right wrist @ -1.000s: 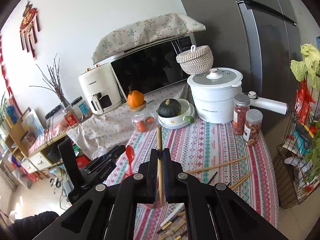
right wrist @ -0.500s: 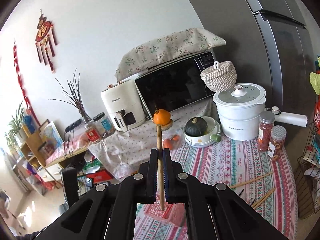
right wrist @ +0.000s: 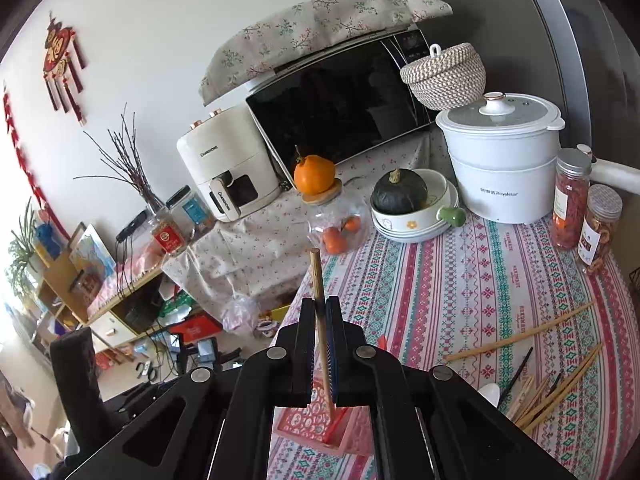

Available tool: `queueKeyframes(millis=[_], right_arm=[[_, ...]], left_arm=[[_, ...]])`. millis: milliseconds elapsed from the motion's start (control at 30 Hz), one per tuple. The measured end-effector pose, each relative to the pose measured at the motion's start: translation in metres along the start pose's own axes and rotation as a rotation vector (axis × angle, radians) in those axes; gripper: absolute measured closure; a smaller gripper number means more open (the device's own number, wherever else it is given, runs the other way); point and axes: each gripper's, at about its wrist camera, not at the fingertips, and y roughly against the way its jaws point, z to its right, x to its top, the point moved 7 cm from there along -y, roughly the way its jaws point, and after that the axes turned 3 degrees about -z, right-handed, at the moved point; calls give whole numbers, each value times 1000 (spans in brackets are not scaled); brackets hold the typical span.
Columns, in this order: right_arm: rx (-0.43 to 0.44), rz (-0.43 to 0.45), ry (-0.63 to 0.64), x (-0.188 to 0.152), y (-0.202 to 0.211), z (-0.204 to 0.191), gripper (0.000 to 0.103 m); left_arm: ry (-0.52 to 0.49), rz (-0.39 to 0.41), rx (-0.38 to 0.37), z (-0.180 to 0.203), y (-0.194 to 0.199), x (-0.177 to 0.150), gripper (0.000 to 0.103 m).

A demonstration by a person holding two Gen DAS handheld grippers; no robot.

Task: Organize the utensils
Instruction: 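Lower the red spoon into the pink basket with left while right drops chopstick in, then move the left gripper to the bamboo chopsticks and grasp one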

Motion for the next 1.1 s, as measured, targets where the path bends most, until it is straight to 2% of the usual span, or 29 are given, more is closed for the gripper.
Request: queueKeyframes(millis=[133, 367, 433, 533, 667, 867, 1100], right_arm=[[-21, -11, -24, 0, -1, 11, 93], [-54, 40, -35, 10, 41, 28, 62], [-72, 46, -49, 10, 58, 37, 57], [-140, 38, -70, 5, 82, 57, 49], [-276, 4, -108, -9, 111, 98, 34], [-403, -62, -151, -42, 151, 161, 23], [-486, -219, -169, -89, 164, 213, 21]], left_arm=[[-27, -21, 0, 5, -2, -3, 22], [-89, -47, -7, 18, -1, -11, 19], [-97, -63, -14, 22, -2, -15, 19], [-112, -86, -37, 33, 0, -20, 18], [-159, -98, -51, 52, 4, -30, 17], [-242, -119, -57, 89, 7, -42, 17], [-377, -196, -70, 152, -12, -53, 17]])
